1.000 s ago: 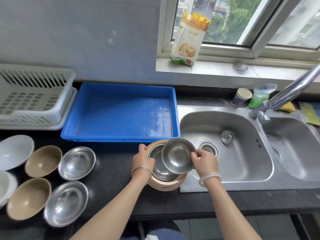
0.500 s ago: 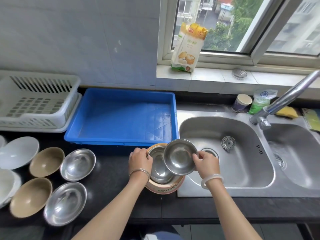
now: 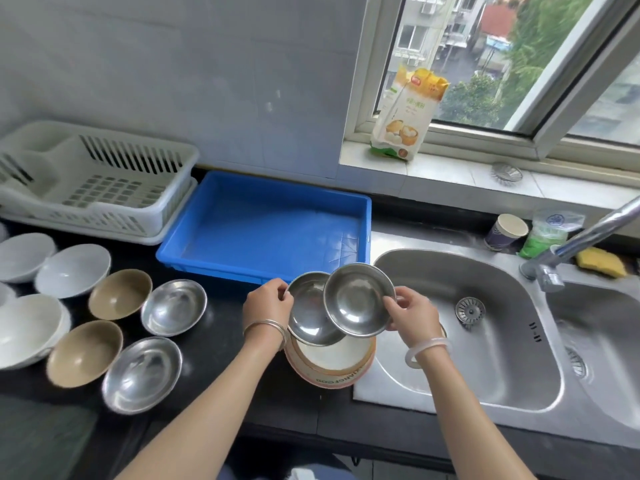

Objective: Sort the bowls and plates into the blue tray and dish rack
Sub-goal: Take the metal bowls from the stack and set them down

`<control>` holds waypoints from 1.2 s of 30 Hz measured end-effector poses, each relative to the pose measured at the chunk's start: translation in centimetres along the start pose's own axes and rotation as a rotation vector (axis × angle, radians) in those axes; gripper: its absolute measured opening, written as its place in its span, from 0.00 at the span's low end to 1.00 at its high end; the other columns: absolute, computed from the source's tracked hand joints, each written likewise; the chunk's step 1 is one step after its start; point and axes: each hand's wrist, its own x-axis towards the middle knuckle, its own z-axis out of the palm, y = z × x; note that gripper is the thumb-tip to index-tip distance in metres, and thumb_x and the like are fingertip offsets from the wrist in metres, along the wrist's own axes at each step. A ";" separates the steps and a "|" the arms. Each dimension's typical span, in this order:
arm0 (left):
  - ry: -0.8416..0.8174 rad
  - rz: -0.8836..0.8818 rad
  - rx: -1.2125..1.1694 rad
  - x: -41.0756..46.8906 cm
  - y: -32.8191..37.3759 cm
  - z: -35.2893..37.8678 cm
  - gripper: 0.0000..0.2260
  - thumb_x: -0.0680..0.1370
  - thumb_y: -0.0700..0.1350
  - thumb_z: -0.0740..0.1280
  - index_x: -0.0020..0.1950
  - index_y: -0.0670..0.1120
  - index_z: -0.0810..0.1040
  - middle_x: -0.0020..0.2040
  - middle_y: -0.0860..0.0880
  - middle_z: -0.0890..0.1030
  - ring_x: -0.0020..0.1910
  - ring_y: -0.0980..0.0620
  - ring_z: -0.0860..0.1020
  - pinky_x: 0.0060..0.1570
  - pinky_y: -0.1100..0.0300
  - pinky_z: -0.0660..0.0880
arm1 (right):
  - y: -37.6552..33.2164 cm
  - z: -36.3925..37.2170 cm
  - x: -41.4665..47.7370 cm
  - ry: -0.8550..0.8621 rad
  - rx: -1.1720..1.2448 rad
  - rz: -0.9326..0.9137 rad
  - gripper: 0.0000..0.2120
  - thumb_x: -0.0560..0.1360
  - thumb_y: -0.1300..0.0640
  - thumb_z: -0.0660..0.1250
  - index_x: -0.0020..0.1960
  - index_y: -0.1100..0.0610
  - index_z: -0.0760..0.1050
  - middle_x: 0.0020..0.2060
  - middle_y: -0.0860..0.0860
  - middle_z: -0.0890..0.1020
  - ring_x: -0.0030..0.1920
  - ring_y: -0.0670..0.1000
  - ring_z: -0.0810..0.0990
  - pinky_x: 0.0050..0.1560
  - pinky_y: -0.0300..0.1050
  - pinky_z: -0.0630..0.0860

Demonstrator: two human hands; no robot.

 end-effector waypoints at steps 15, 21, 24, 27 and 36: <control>0.109 -0.338 -0.118 -3.9 -12.0 -7.0 0.05 0.75 0.39 0.65 0.47 0.43 0.80 0.43 0.44 0.83 0.45 0.44 0.79 0.46 0.53 0.76 | -7.5 14.4 2.7 -0.417 -0.190 -0.181 0.05 0.73 0.59 0.65 0.45 0.55 0.79 0.31 0.52 0.80 0.32 0.56 0.80 0.46 0.55 0.81; 0.080 -0.439 -0.115 -5.9 -15.5 -6.7 0.05 0.75 0.39 0.63 0.42 0.43 0.79 0.40 0.43 0.82 0.41 0.44 0.79 0.42 0.52 0.75 | -8.0 19.8 3.3 -0.506 -0.391 -0.220 0.06 0.72 0.58 0.64 0.47 0.53 0.78 0.38 0.55 0.81 0.41 0.59 0.80 0.49 0.53 0.79; 0.095 -0.469 -0.130 -6.6 -16.7 -6.4 0.05 0.74 0.39 0.64 0.40 0.44 0.77 0.40 0.42 0.82 0.43 0.42 0.79 0.42 0.53 0.76 | -7.9 21.1 3.4 -0.529 -0.506 -0.229 0.05 0.71 0.59 0.63 0.44 0.54 0.77 0.34 0.54 0.78 0.35 0.57 0.75 0.41 0.46 0.74; 0.111 -0.478 -0.144 -6.7 -17.3 -6.1 0.04 0.74 0.39 0.64 0.40 0.45 0.77 0.40 0.44 0.82 0.41 0.44 0.79 0.42 0.52 0.76 | -7.9 22.0 3.5 -0.532 -0.587 -0.229 0.04 0.71 0.59 0.62 0.40 0.54 0.75 0.33 0.54 0.77 0.33 0.57 0.73 0.35 0.43 0.69; 0.116 -0.435 -0.109 -6.3 -17.8 -5.3 0.03 0.74 0.39 0.64 0.42 0.42 0.77 0.42 0.49 0.75 0.37 0.46 0.77 0.38 0.54 0.74 | -6.9 23.5 4.4 -0.536 -0.677 -0.187 0.05 0.72 0.59 0.63 0.45 0.53 0.77 0.34 0.54 0.78 0.39 0.60 0.82 0.44 0.53 0.81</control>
